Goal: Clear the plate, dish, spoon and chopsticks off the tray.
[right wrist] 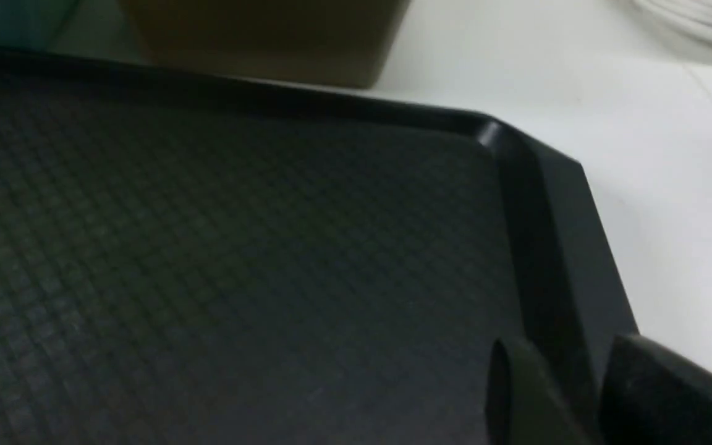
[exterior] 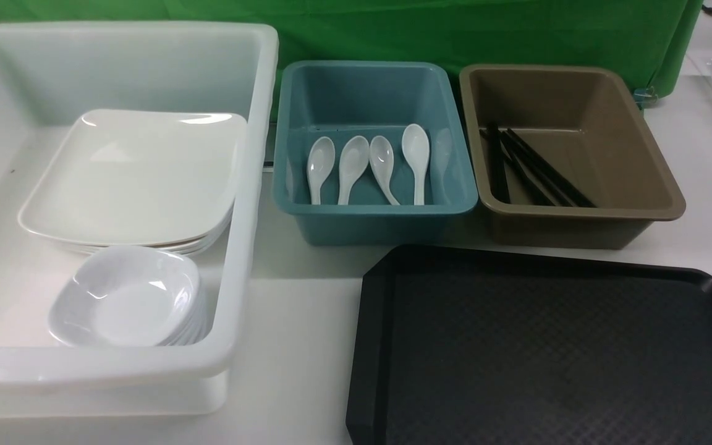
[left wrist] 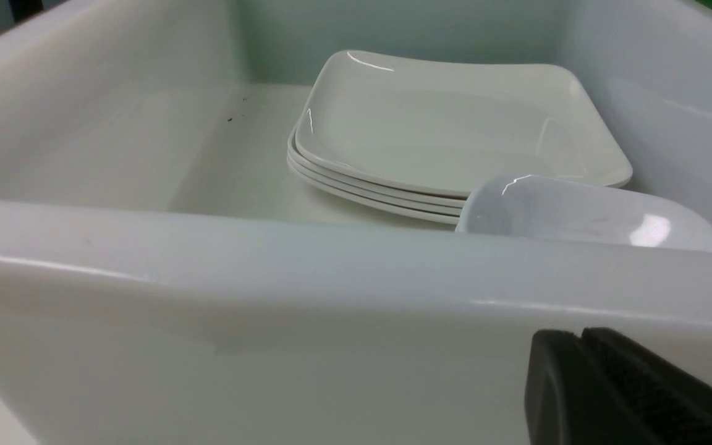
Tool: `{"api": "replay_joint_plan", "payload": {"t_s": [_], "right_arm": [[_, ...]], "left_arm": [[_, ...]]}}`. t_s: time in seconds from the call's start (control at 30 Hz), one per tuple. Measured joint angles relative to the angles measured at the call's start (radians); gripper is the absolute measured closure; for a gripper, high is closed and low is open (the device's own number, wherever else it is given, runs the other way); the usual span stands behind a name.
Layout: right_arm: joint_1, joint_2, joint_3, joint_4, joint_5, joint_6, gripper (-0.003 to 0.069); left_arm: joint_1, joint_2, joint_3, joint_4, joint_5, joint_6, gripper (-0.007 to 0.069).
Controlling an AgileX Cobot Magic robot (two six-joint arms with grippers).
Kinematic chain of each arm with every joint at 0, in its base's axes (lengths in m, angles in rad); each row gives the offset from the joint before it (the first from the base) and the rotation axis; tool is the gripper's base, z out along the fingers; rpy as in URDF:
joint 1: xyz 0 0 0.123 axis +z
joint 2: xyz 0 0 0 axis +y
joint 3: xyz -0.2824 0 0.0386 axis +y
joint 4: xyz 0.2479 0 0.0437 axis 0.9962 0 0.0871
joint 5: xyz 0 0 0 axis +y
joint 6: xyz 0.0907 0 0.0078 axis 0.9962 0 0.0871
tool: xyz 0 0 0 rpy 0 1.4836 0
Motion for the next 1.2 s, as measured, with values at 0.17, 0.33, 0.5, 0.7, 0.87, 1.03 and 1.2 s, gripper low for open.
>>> {"api": "replay_joint_plan", "payload": {"t_s": [0.17,0.33,0.5,0.7,0.87,1.03,1.2], "right_arm": [[0.000,0.000,0.000,0.000,-0.018,0.022,0.0419],[0.000,0.000,0.000,0.000,-0.019,0.027,0.0419],[0.000,0.000,0.000,0.000,-0.019,0.027,0.0419],[0.000,0.000,0.000,0.000,-0.021,0.027,0.0419],[0.001,0.000,0.000,0.000,-0.022,0.027,0.0419],[0.001,0.000,0.000,0.001,-0.022,0.027,0.0419],[0.001,0.000,0.000,0.001,-0.022,0.027,0.0419]], "left_arm": [[0.000,0.000,0.000,0.000,0.000,0.000,0.0613],[0.000,0.000,0.000,0.000,0.000,0.001,0.0613],[0.000,0.000,0.000,0.000,0.000,0.001,0.0613],[0.000,0.000,0.000,0.000,0.000,0.001,0.0612],[0.000,0.000,0.000,0.000,0.000,0.001,0.0612],[0.000,0.000,0.000,0.000,0.000,0.001,0.0612],[0.000,0.000,0.000,0.000,0.000,0.002,0.0612]]}}
